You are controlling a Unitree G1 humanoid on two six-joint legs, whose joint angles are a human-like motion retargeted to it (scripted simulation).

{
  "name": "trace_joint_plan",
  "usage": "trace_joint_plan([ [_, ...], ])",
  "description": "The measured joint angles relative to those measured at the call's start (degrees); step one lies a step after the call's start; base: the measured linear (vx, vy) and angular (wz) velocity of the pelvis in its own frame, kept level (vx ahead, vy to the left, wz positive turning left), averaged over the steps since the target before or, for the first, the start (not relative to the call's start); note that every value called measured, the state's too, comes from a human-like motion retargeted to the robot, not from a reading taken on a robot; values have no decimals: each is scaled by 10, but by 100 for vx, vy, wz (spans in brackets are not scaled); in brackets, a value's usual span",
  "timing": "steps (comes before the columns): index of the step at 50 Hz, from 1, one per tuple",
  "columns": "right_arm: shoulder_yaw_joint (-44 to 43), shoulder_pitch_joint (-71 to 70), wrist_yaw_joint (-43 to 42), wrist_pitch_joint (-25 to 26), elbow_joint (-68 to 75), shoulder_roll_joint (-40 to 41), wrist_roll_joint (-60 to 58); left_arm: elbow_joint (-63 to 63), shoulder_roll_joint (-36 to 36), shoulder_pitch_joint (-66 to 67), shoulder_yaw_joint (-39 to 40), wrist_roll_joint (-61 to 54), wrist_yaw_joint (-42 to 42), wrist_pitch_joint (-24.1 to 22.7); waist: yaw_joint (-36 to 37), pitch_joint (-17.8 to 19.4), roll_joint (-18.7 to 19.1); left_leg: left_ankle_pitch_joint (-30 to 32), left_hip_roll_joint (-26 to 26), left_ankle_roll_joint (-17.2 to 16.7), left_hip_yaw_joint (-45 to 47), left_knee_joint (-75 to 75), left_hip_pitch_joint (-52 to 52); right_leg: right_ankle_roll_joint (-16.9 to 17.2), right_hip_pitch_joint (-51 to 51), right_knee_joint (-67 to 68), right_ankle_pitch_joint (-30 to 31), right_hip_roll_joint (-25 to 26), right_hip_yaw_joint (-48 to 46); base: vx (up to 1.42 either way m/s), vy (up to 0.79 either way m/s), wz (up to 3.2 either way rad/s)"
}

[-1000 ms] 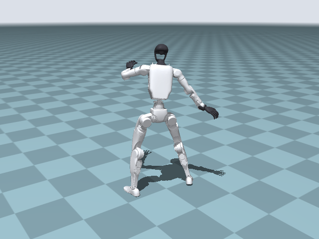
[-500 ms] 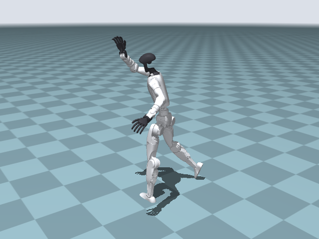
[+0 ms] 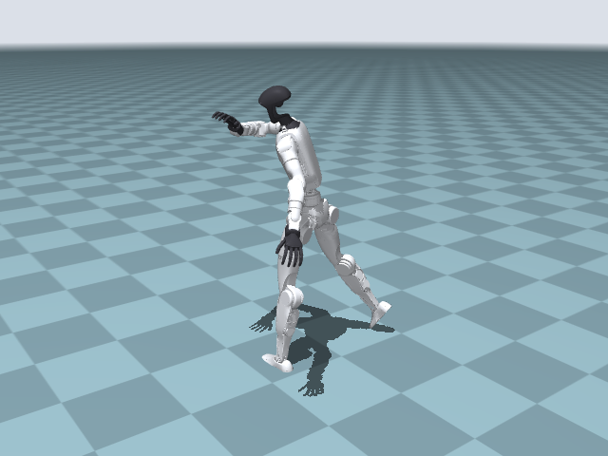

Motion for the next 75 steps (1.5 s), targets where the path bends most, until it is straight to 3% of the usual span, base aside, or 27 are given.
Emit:
trace_joint_plan([
  [5, -45, 255, 9, -7, -3, -61, -30, -13, -62, -83, -101, 46, 72, 2, -29, 10, -22, -3, -67, 29, 84, 25, 4, 0, -12, 8, -94, -124, -131, -16, 7, -123],
  [8, -133, 434, -7, -5, 37, -66, -43, -48, -91, -154, -158, 94, 96, 2, -48, 19, -26, -13, -70, 28, 143, 39, 13, -8, -23, 25, -154, -170, -240, -14, -12, -163],
  [11, -227, 591, -34, -1, 103, -45, -29, -74, -108, -231, -207, 139, 107, -2, -81, 14, -22, -23, -57, 18, 205, 62, 12, -6, -17, -15, -197, -182, -332, -15, -23, -188],
  [14, -321, 711, -57, 2, 182, -13, 27, -93, -102, -305, -248, 173, 116, -1, -126, 8, -12, -21, -32, 8, 272, 68, 24, 0, -29, -54, -228, -167, -363, -15, -33, -210],
  [20, -468, 826, -48, -12, 328, -10, 174, -138, -18, -409, -307, 227, 103, 9, -247, 18, 21, -2, 41, -14, 381, 123, 61, 0, -73, -83, -256, -101, -267, -6, -40, -202],
  [28, -586, 877, -30, -8, 475, -140, 195, -203, 136, -512, -420, 304, 62, 7, -399, 63, 21, 90, 95, -7, 374, 204, 99, 0, -79, -99, -254, -23, -147, 8, -34, -150],
  [35, -784, 992, -29, 6, 527, -253, 148, -193, 220, -551, -520, 426, 25, 12, -486, 47, 1, 203, 66, -18, 274, 258, 81, -1, -83, -126, -238, -3, -72, 12, -14, -112],
  [40, -938, 1060, -65, 17, 568, -333, 164, -172, 266, -560, -557, 438, 33, 11, -543, 40, -24, 276, -16, -28, 179, 236, 83, 0, -100, -126, -231, -32, -36, 5, 3, -56],
  [45, -1065, 1121, -81, 21, 661, -391, 220, -148, 302, -590, -585, 409, 43, -2, -579, 91, -20, 246, -44, -28, 137, 249, 89, 0, -109, -114, -232, -37, -28, -3, 12, -14],
  [50, -1131, 1115, -57, -9, 750, -386, 423, -135, 311, -628, -624, 371, 63, -1, -600, 138, 16, 146, -3, -28, 181, 263, 56, 0, -135, -111, -223, -35, -60, -19, 8, 61],
  [55, -1067, 1069, -62, 2, 819, -323, 492, -151, 262, -705, -675, 363, 54, -1, -585, 165, 93, 16, 66, -11, 324, 246, 44, 0, -148, -89, -232, -43, -127, -17, 19, 127],
  [60, -809, 867, -67, 63, 914, -158, 475, -251, 180, -802, -715, 267, -107, -13, -537, 108, 132, -45, 49, -13, 427, 154, 53, -5, -139, -41, -249, -109, -228, -9, 31, 209],
  [65, -618, 697, -86, 50, 904, 55, 463, -430, 105, -765, -685, 189, -156, -28, -429, 26, 144, -48, 18, -12, 350, 126, 27, -31, -87, -1, -226, -160, -330, -1, 32, 208],
  [68, -550, 581, -40, 48, 856, 134, 454, -512, 79, -697, -650, 155, -190, -31, -336, -13, 138, -47, 1, 4, 282, 134, 12, -56, -55, 21, -193, -175, -357, 3, 31, 175],
  [71, -500, 423, -3, 40, 824, 158, 499, -546, 89, -623, -623, 123, -220, -25, -247, -33, 120, -46, -16, 17, 227, 132, 9, -75, -33, 45, -156, -182, -352, 5, 26, 158],
  [75, -421, 183, -13, 30, 783, 119, 516, -498, 133, -528, -580, 133, -228, -7, -154, -33, 85, -38, -40, 26, 164, 108, 13, -77, -17, 67, -107, -179, -298, 7, 18, 157],
])
